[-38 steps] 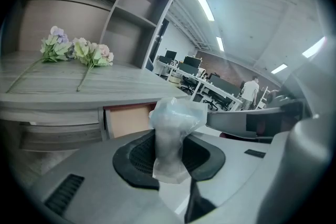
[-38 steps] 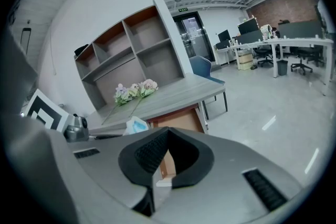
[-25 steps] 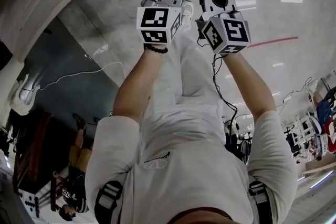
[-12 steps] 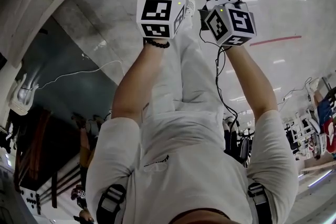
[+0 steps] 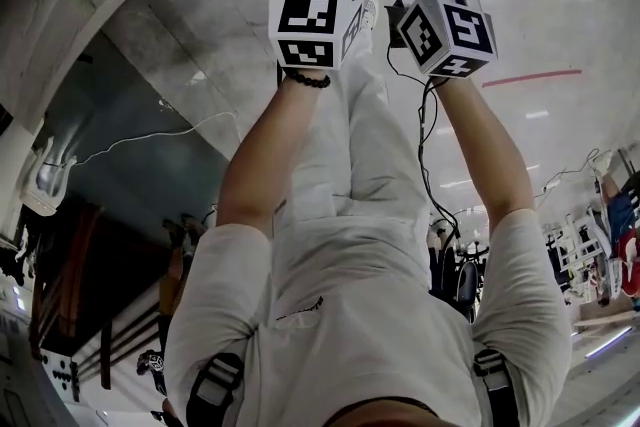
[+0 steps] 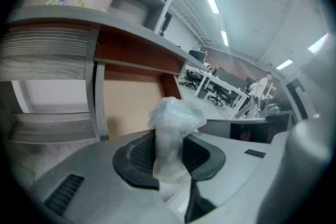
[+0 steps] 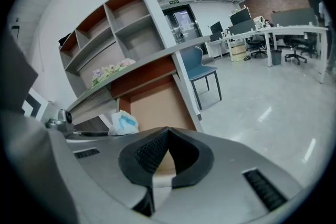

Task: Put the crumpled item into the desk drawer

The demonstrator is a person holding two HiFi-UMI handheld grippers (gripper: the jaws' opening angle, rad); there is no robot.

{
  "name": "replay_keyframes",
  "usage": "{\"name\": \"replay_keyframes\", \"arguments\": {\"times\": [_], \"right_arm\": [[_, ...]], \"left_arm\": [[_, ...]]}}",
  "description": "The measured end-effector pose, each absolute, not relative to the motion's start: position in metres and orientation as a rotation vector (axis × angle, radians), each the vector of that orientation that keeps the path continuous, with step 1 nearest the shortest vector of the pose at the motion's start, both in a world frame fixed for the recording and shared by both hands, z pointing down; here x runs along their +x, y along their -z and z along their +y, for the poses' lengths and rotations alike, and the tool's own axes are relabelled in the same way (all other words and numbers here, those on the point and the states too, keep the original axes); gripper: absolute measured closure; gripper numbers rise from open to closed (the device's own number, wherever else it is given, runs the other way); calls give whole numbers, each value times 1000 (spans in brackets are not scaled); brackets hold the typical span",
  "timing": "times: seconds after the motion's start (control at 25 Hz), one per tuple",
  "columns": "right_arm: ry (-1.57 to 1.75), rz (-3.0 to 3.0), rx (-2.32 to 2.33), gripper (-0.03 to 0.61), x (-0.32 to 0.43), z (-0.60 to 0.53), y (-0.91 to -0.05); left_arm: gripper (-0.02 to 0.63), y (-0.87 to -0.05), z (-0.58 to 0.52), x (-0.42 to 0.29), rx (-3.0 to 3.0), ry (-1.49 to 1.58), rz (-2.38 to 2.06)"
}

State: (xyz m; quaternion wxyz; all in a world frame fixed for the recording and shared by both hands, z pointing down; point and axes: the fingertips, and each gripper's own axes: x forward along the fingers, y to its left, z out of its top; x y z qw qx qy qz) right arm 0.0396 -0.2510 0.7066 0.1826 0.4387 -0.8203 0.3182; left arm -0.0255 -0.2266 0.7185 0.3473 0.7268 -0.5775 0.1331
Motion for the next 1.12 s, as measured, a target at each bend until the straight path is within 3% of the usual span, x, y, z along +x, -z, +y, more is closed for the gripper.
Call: {"name": "replay_keyframes", "arguments": {"times": [1.12], "right_arm": [[-904,-2307,1260,580,43,-256,-718]], "left_arm": [[506,-744,-231,-25,1818,-429,-1492]]}}
